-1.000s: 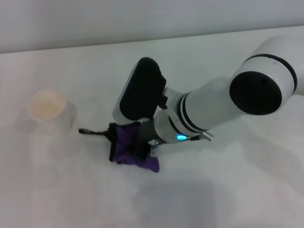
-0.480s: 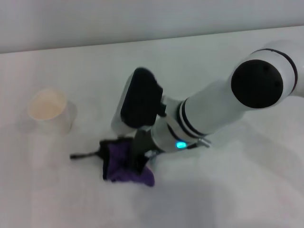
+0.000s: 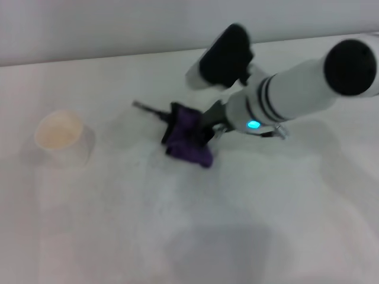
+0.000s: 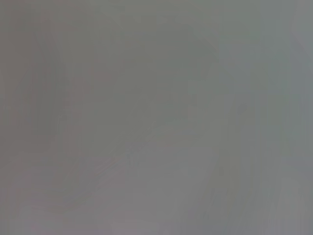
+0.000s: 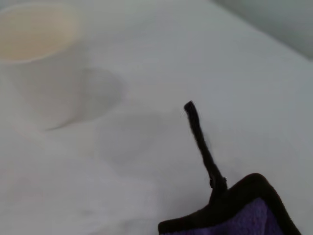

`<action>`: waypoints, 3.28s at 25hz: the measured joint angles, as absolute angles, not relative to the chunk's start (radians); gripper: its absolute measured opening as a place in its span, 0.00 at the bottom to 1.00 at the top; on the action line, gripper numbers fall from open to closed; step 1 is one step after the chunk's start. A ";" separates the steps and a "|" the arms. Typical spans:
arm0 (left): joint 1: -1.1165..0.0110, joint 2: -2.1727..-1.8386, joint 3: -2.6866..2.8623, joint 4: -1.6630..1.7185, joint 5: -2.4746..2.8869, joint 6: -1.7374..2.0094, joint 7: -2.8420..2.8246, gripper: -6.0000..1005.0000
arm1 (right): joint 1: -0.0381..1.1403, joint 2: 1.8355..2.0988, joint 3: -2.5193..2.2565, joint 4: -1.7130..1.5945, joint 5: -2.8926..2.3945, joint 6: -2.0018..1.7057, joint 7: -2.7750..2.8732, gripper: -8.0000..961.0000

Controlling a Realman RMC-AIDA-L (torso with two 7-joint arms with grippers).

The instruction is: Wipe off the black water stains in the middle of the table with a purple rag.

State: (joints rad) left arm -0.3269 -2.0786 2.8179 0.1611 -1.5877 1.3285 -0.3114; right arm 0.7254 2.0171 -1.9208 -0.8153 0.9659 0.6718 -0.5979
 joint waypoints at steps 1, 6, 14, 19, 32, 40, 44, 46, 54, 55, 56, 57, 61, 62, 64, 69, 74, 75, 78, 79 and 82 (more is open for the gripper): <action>-0.327 -2.079 2.818 0.161 -1.588 1.329 -0.311 0.89 | 0.721 2.017 -1.889 -0.804 0.962 0.673 -0.599 0.11; -0.324 -2.080 2.818 0.161 -1.587 1.328 -0.311 0.89 | 0.696 2.022 -1.856 -0.827 0.970 0.706 -0.624 0.12; -0.321 -2.080 2.818 0.162 -1.586 1.327 -0.311 0.89 | 0.699 2.025 -2.050 -0.987 1.098 0.821 -0.663 0.12; -0.319 -2.080 2.818 0.163 -1.586 1.327 -0.311 0.89 | 0.666 2.011 -1.963 -1.044 1.055 0.982 -0.676 0.12; -0.326 -2.078 2.818 0.157 -1.587 1.327 -0.311 0.89 | 0.474 2.006 -1.514 -1.215 0.735 1.305 -0.753 0.13; -0.346 -2.078 2.818 0.162 -1.588 1.322 -0.311 0.89 | 0.474 2.011 -1.519 -1.211 0.692 1.303 -0.815 0.14; -0.340 -2.079 2.818 0.159 -1.594 1.320 -0.324 0.89 | 0.466 2.012 -1.518 -1.243 0.697 1.285 -0.839 0.29; -0.338 -2.079 2.818 0.157 -1.598 1.320 -0.330 0.89 | 0.459 2.012 -1.518 -1.273 0.696 1.281 -0.844 0.39; -0.342 -2.078 2.818 0.153 -1.619 1.319 -0.339 0.89 | 0.388 2.012 -1.466 -1.419 0.707 1.195 -0.858 0.59; -0.344 -2.078 2.818 0.152 -1.623 1.319 -0.339 0.89 | 0.377 2.011 -1.461 -1.433 0.714 1.167 -0.859 0.62; -0.344 -2.078 2.818 0.152 -1.626 1.319 -0.339 0.89 | 0.367 2.010 -1.457 -1.446 0.724 1.132 -0.860 0.65; -0.344 -2.078 2.818 0.152 -1.629 1.319 -0.339 0.89 | 0.358 2.009 -1.453 -1.454 0.735 1.098 -0.860 0.69; -0.345 -2.078 2.818 0.149 -1.630 1.319 -0.339 0.89 | 0.317 2.007 -1.442 -1.464 0.847 0.908 -0.886 0.85; -0.345 -2.078 2.818 0.149 -1.630 1.319 -0.339 0.89 | 0.303 2.006 -1.438 -1.461 0.900 0.854 -0.910 0.86; -0.349 -2.078 2.818 0.144 -1.631 1.319 -0.339 0.89 | 0.277 2.004 -1.422 -1.442 1.041 0.759 -0.981 0.89; -0.351 -2.077 2.818 0.140 -1.631 1.319 -0.340 0.89 | 0.255 2.002 -1.315 -1.279 1.557 0.704 -1.272 0.91; -0.353 -2.077 2.818 0.139 -1.637 1.319 -0.341 0.89 | 0.269 2.002 -1.163 -0.968 2.086 0.860 -1.622 0.91; -0.354 -2.077 2.818 0.139 -1.639 1.319 -0.341 0.89 | 0.275 2.003 -1.133 -0.899 2.156 0.894 -1.680 0.91; -0.361 -2.077 2.818 0.139 -1.641 1.319 -0.341 0.89 | 0.297 2.004 -1.043 -0.702 2.280 0.981 -1.919 0.91; -0.364 -2.077 2.818 0.140 -1.642 1.319 -0.341 0.89 | 0.303 2.005 -1.020 -0.640 2.308 0.996 -2.029 0.91; -0.372 -2.077 2.818 0.140 -1.644 1.318 -0.341 0.89 | 0.314 2.007 -1.000 -0.502 2.383 0.994 -2.320 0.91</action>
State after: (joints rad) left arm -0.3717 -2.0770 2.8179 0.1396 -1.6438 1.3181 -0.3406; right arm 0.3144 2.0067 -0.9997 -0.5021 2.3828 0.9942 -2.3195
